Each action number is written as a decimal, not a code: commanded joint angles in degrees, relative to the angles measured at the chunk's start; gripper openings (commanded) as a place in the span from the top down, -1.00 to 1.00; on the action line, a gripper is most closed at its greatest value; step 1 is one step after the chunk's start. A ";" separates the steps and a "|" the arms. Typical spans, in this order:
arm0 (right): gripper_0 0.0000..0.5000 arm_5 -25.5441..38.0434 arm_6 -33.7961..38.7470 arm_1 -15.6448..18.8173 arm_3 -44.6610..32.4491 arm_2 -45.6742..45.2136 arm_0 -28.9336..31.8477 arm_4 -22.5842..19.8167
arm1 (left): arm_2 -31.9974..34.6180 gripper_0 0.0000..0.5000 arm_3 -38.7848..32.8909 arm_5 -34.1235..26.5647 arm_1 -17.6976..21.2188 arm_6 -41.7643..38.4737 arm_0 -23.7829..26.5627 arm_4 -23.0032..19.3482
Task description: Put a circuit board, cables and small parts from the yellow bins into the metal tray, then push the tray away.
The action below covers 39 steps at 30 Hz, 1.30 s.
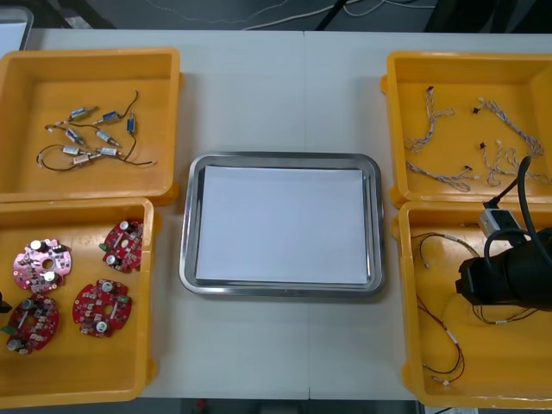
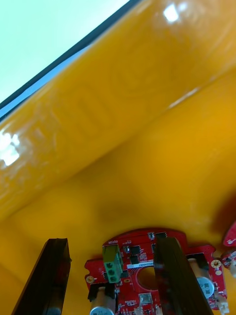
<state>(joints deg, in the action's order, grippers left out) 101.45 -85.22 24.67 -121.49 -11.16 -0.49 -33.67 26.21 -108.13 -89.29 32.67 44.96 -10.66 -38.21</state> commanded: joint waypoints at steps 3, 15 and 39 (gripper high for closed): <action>-1.00 1.83 1.64 -0.32 -2.00 -3.17 -1.27 0.19 | -0.28 -1.00 -0.24 -1.77 -0.76 -2.77 1.08 0.59; -1.00 8.55 19.13 2.14 -6.04 -7.39 -2.15 0.27 | -1.78 -1.00 0.28 -2.38 -1.03 -3.38 1.16 0.50; -1.00 6.31 60.79 3.63 -6.04 -8.53 5.59 0.54 | -3.62 -0.98 1.43 -3.08 -0.94 -4.00 3.54 1.03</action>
<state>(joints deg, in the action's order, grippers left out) 108.96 -27.74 26.14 -125.55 -18.09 2.16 -33.42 23.12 -106.54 -91.91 32.49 44.93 -8.66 -38.14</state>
